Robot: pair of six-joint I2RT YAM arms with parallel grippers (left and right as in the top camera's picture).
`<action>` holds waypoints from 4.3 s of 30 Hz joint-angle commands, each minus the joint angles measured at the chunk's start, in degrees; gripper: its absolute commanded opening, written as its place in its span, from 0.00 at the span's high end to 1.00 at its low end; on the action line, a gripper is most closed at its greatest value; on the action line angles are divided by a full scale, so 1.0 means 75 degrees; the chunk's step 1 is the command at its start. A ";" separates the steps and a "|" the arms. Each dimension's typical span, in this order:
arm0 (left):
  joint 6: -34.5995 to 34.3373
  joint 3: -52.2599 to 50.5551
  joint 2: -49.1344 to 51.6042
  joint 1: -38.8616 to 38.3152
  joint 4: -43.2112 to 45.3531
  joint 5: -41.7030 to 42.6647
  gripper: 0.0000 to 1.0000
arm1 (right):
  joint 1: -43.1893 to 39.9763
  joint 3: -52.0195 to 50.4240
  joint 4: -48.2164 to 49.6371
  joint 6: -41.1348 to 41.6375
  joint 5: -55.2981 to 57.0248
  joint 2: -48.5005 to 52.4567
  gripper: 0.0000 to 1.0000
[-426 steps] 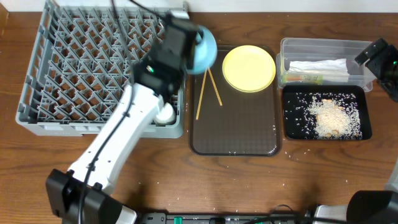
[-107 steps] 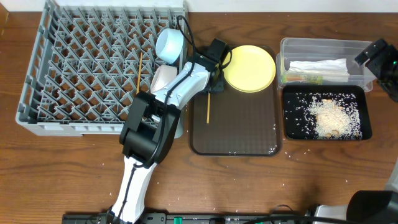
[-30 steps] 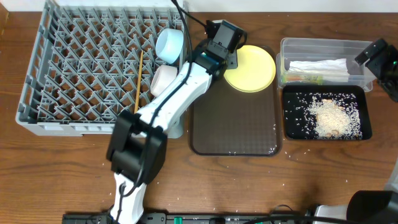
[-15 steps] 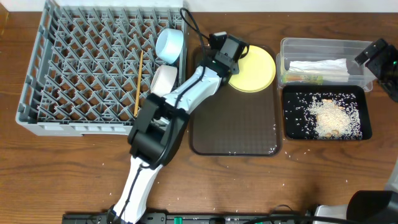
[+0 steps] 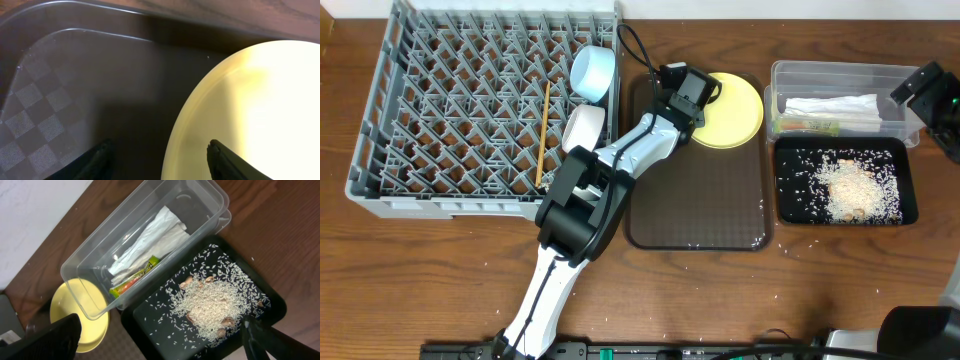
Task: Sort waste into correct bins and load items into the dishwasher
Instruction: 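Move the left gripper to the yellow plate rim, then grasp the yellow plate rim with the left gripper and carry it to the rack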
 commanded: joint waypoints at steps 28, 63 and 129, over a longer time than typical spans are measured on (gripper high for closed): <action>0.1886 -0.0391 -0.1667 -0.0224 -0.1207 -0.1620 0.93 | -0.0015 0.0009 -0.0009 0.0105 0.0000 0.0020 0.01; -0.1743 -0.0393 -0.1609 -0.0455 -0.2355 -0.2104 0.62 | -0.0015 0.0009 -0.0009 0.0105 0.0000 0.0020 0.01; 0.2270 -0.0391 -0.2993 -0.0455 -0.2098 -0.2669 0.93 | -0.0015 0.0009 -0.0009 0.0105 0.0000 0.0020 0.01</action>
